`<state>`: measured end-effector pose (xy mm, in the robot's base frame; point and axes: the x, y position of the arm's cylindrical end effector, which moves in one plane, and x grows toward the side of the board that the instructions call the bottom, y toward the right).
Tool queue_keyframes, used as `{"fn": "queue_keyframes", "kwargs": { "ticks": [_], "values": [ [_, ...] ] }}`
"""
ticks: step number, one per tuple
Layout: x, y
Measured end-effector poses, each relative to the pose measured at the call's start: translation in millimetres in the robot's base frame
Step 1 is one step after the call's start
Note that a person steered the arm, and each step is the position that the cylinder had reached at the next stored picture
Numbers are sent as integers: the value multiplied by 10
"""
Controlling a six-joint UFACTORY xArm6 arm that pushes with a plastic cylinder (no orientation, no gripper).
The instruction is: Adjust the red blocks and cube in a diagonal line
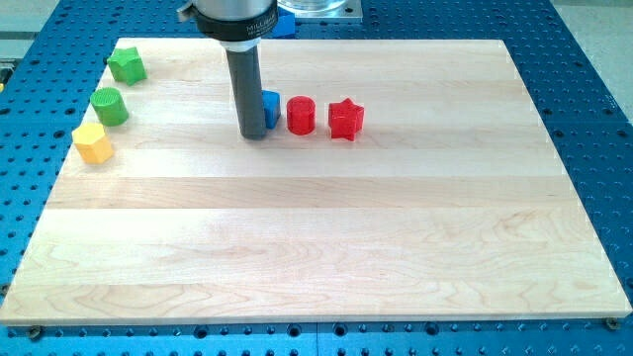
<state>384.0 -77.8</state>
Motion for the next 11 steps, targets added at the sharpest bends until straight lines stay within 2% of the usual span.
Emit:
{"fn": "queue_keyframes", "kwargs": {
  "ticks": [1, 2, 5, 6, 8, 9, 10, 11],
  "values": [
    [352, -265],
    [841, 27],
    [135, 712],
    [24, 872],
    [71, 433],
    [276, 428],
    [250, 378],
    [-18, 207]
  ]
}}
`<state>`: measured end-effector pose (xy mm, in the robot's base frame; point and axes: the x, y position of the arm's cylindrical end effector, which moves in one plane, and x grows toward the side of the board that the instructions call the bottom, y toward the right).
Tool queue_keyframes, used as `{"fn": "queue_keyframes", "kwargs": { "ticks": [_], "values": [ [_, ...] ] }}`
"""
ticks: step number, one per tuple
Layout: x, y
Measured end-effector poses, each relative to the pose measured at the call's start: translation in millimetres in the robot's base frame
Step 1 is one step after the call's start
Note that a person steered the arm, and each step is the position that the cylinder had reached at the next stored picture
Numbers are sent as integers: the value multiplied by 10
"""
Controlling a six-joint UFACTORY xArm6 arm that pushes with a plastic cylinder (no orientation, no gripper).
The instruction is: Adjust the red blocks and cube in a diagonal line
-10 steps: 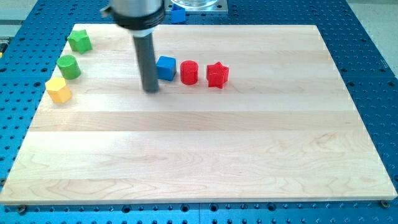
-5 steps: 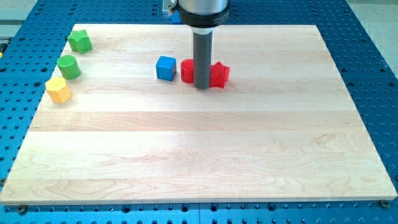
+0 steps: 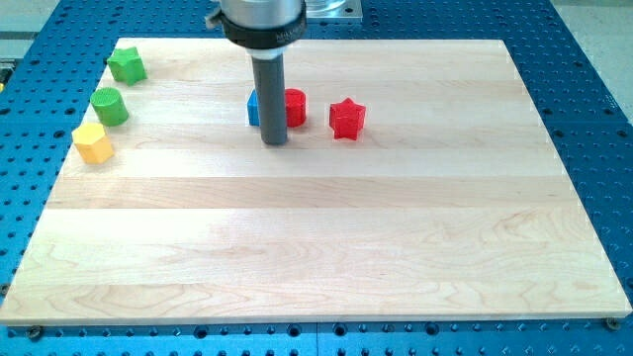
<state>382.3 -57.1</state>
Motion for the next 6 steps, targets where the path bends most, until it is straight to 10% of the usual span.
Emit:
{"fn": "queue_keyframes", "kwargs": {
  "ticks": [3, 6],
  "values": [
    [-456, -978],
    [-917, -165]
  ]
}}
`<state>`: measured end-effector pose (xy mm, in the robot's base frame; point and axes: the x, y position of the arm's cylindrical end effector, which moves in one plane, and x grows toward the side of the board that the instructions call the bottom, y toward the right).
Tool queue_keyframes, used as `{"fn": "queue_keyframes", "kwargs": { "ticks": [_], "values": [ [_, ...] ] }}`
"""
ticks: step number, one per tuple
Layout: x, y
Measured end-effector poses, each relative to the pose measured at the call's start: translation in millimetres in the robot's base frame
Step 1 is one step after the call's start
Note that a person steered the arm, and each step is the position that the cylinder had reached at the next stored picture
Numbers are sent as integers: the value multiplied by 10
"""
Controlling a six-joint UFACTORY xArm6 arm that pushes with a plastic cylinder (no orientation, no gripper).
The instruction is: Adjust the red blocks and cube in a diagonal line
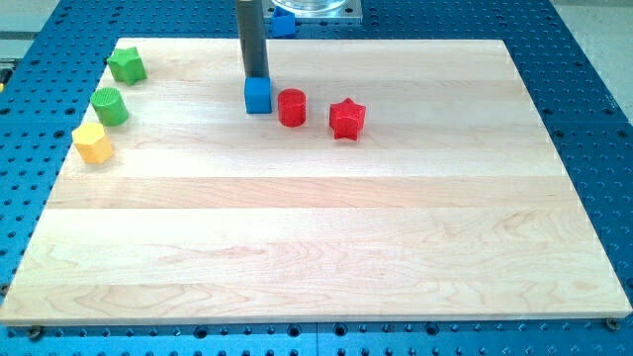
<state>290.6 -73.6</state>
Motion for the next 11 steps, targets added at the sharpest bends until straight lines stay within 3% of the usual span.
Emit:
{"fn": "queue_keyframes", "kwargs": {
  "ticks": [2, 3, 5, 6, 8, 11],
  "values": [
    [344, -408],
    [114, -442],
    [-87, -1169],
    [182, -1105],
    [10, 356],
    [178, 155]
  ]
}}
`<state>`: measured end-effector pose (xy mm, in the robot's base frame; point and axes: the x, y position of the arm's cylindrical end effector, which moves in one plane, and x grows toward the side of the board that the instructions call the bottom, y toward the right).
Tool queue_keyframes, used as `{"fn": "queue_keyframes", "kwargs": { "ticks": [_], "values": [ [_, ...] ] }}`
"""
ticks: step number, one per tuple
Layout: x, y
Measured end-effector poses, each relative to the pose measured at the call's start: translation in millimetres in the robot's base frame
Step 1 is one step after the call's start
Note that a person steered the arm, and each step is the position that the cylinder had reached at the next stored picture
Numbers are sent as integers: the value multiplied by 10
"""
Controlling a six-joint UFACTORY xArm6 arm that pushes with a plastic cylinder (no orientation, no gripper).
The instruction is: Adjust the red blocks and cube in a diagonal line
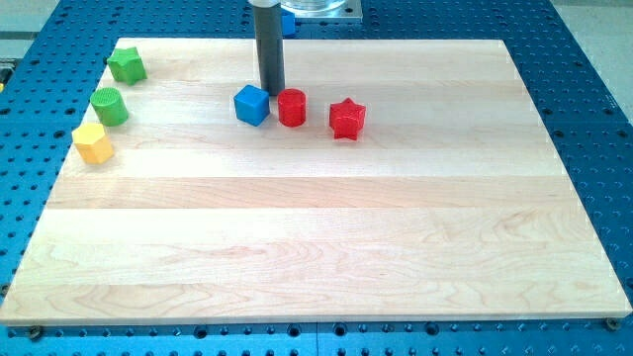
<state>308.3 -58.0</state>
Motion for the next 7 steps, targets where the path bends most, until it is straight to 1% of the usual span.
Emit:
{"fn": "queue_keyframes", "kwargs": {
  "ticks": [2, 4, 5, 6, 7],
  "values": [
    [220, 65],
    [273, 263],
    [-6, 132],
    [-258, -361],
    [-156, -887]
  ]
}}
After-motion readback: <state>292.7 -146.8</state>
